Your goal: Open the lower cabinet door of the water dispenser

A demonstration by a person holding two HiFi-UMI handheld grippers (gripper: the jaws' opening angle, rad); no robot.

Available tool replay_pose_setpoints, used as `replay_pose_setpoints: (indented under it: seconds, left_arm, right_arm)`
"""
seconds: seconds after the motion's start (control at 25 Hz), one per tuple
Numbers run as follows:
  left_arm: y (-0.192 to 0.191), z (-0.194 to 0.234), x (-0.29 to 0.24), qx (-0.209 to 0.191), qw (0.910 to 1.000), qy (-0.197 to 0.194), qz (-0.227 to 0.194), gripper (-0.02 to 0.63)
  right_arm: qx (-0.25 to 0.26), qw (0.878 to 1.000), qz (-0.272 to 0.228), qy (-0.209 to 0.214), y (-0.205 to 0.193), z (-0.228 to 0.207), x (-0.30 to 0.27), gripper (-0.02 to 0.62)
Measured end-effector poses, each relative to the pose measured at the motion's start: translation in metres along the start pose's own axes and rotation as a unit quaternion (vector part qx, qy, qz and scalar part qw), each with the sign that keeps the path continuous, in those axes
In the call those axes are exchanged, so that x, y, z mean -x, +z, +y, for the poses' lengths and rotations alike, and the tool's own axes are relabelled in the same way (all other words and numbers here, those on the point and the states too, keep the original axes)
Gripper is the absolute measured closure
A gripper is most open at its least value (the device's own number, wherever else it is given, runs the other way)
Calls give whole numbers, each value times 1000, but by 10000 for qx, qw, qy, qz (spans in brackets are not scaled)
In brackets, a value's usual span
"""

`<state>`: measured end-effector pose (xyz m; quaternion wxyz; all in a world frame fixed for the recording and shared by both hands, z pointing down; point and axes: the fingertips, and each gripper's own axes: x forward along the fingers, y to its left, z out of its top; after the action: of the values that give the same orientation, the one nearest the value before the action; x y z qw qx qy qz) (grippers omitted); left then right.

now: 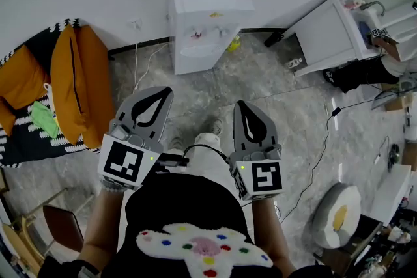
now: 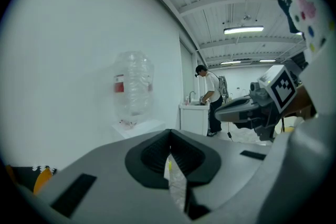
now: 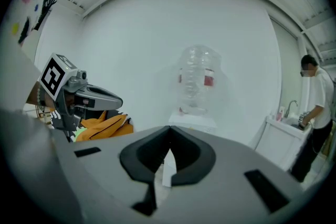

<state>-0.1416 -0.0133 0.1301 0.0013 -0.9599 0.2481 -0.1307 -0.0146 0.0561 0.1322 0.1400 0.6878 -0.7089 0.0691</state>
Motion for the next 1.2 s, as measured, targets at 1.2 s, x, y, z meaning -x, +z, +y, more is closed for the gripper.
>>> replay_pose_setpoints:
  seconds: [1.2]
  left_arm:
    - [-9,-10,-78,383,9990,-152,196,460]
  right_arm:
    - [-362,9986,139,373,-28,-60,-48,431]
